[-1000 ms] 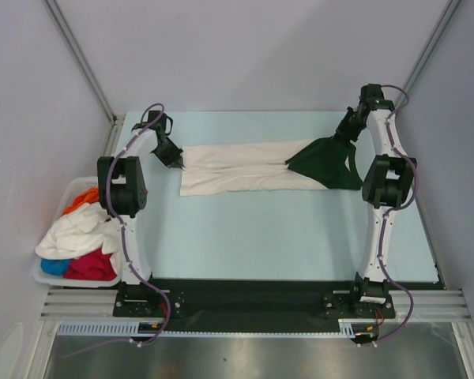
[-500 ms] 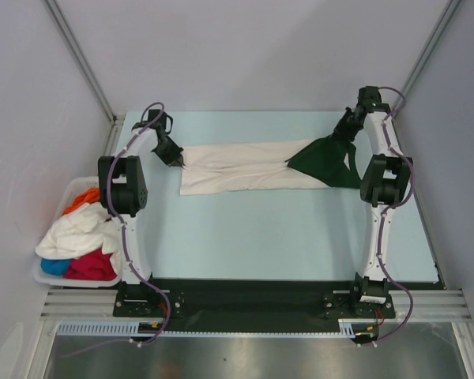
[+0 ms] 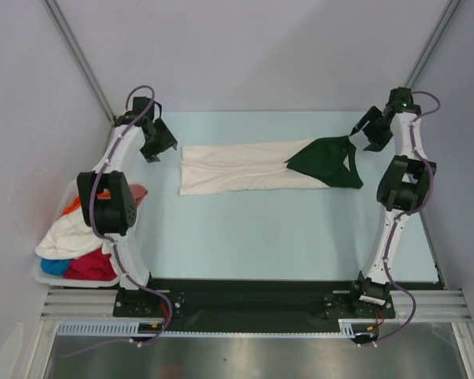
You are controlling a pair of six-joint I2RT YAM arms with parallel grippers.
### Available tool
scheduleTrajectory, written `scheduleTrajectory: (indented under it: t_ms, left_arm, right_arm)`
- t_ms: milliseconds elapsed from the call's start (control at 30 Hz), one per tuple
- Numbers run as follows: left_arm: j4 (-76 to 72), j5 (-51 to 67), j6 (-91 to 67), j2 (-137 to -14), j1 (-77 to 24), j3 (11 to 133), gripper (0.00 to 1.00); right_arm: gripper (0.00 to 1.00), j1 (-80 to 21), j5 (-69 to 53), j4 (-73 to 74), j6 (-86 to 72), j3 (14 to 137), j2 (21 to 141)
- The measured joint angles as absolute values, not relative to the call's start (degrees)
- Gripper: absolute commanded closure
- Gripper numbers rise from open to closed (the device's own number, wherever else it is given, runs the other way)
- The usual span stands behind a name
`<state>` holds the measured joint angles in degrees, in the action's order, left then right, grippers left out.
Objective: Fold and stack the t-shirts
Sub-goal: Fold the tshirt
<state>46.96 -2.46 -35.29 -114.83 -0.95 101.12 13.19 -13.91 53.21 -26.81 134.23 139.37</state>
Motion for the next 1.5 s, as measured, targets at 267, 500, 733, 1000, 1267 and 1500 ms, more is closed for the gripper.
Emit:
scheduleTrajectory:
  t_ms: [267,500,733,1000,1267,1500]
  left_arm:
    - [38.7,7.8,-35.0,-98.6,-3.9,77.7,0.17]
    - [35.3,12.3,-36.9,-100.3,-4.9,67.5,0.12]
    - [30.3,11.9,-38.0,-102.3,-4.7,67.2,0.12]
    - [28.8,10.7,-41.1,-105.7,-3.2,67.2,0.25]
    - [27.9,10.5,-42.4,-108.2,-2.0,67.8,1.0]
    - [27.8,9.5,-42.0,-107.7,-2.0,67.6,1.0]
  right_arm:
    - [0.12,15.3,-13.7,49.7,-25.7,94.7,108.8]
    - [0.11,18.1,-19.4,38.2,-26.1,75.0,100.6]
    - [0.11,19.2,-23.0,26.4,-29.4,68.5,104.6]
    - [0.17,19.2,-24.5,17.6,-35.0,67.3,108.1]
    - [1.0,18.6,-21.9,12.8,-39.4,66.6,110.2]
    - [1.0,18.0,-13.3,19.5,-38.2,70.6,111.0]
